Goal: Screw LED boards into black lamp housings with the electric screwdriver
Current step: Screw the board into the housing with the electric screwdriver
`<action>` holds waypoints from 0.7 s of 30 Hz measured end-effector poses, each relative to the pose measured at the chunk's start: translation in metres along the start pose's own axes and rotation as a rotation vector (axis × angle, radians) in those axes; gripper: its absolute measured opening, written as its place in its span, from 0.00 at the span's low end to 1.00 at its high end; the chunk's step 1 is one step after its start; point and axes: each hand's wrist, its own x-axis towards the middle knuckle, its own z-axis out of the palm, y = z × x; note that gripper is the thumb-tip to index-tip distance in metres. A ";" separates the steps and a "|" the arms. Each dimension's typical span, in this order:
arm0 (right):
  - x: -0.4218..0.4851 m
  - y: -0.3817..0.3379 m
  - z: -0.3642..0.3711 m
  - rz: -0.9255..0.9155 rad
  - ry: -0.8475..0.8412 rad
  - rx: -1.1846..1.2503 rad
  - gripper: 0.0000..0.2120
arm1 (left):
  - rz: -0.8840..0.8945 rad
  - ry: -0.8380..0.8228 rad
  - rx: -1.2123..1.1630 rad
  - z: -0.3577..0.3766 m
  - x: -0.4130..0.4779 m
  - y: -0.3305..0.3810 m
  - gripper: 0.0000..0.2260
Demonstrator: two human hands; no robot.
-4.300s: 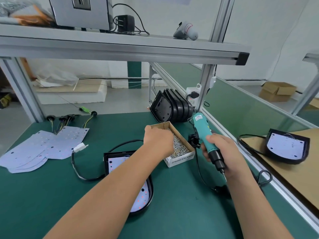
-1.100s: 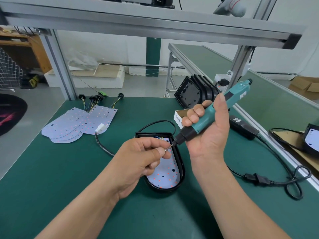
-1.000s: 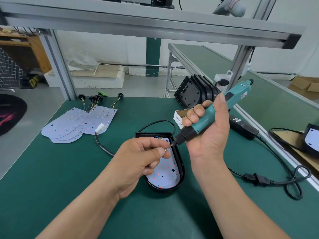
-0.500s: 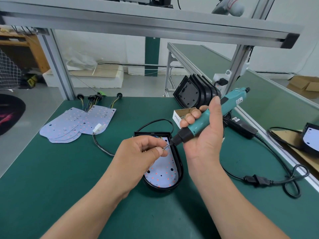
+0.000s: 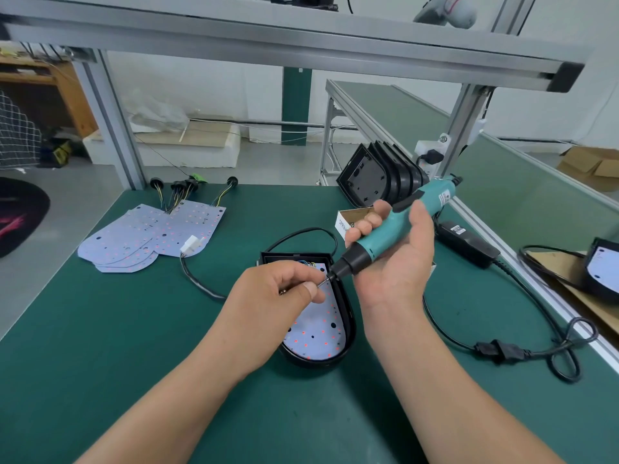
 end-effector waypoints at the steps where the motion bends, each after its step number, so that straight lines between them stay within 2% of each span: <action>1: 0.000 0.000 0.000 -0.021 0.002 -0.032 0.19 | -0.001 0.004 -0.012 0.000 0.000 0.000 0.12; 6: -0.002 -0.003 0.004 -0.158 0.012 -0.195 0.18 | -0.015 0.012 -0.071 0.000 0.001 0.003 0.11; 9: -0.003 -0.004 0.004 -0.097 -0.031 -0.082 0.14 | 0.007 -0.008 -0.036 -0.001 -0.001 0.004 0.11; 11: -0.004 -0.006 0.003 -0.036 -0.070 -0.015 0.14 | 0.017 0.002 0.010 -0.001 -0.002 0.004 0.13; 16: -0.004 -0.008 0.004 0.007 -0.152 0.030 0.12 | 0.038 0.024 0.066 0.000 -0.003 0.006 0.11; 21: -0.003 -0.003 0.004 -0.014 -0.085 -0.015 0.09 | 0.042 0.044 0.143 0.000 -0.004 0.005 0.12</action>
